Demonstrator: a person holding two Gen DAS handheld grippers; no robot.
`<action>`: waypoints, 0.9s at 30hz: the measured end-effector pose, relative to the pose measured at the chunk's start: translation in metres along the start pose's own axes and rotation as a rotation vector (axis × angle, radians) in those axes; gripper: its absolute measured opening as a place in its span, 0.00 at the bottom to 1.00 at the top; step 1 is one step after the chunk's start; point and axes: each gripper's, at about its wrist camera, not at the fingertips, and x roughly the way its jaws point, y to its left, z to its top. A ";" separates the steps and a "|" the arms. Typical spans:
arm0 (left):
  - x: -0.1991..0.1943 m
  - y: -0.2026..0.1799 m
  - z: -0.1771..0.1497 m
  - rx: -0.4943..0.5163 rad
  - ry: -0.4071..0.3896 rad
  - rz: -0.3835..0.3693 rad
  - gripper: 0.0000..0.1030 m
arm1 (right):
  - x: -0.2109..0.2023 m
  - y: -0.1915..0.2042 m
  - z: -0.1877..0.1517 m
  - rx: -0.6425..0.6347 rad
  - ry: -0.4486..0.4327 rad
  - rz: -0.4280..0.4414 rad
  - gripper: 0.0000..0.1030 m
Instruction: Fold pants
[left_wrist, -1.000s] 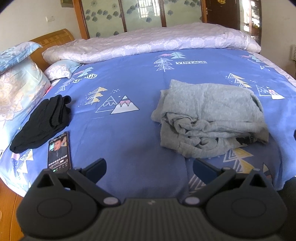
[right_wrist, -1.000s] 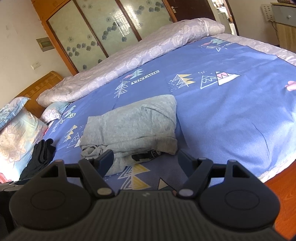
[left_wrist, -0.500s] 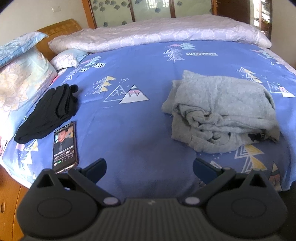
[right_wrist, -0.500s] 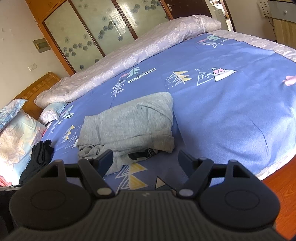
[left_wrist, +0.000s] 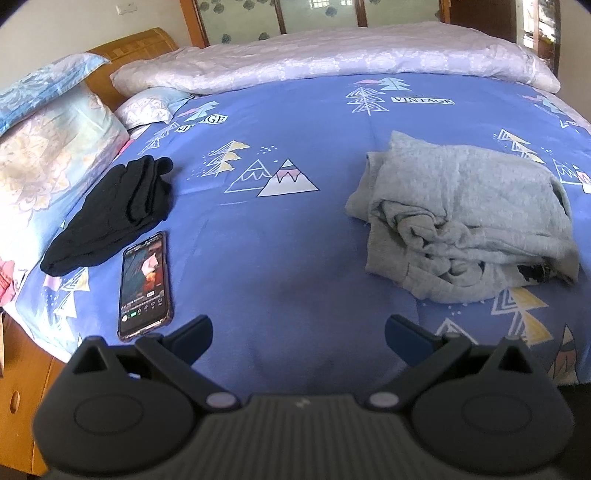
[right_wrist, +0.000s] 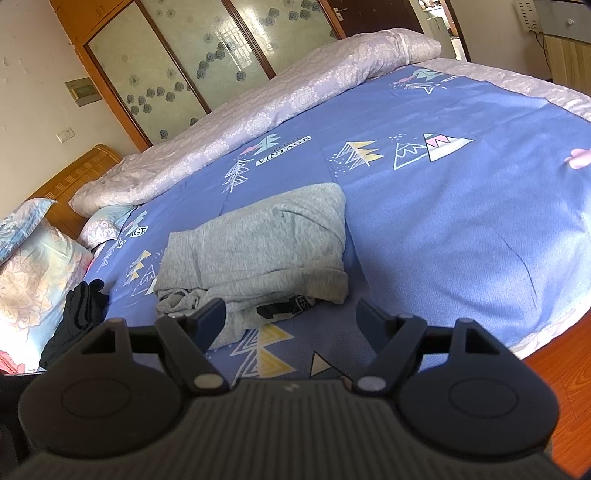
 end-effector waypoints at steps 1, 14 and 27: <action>-0.001 -0.001 0.000 0.006 -0.005 -0.001 1.00 | 0.000 0.000 0.000 0.000 0.000 0.000 0.77; -0.006 -0.004 0.001 0.027 -0.030 0.010 1.00 | -0.001 -0.001 0.002 0.000 -0.001 0.005 0.77; 0.004 -0.003 -0.004 0.027 0.017 0.076 1.00 | 0.000 -0.001 0.001 0.005 0.002 0.006 0.78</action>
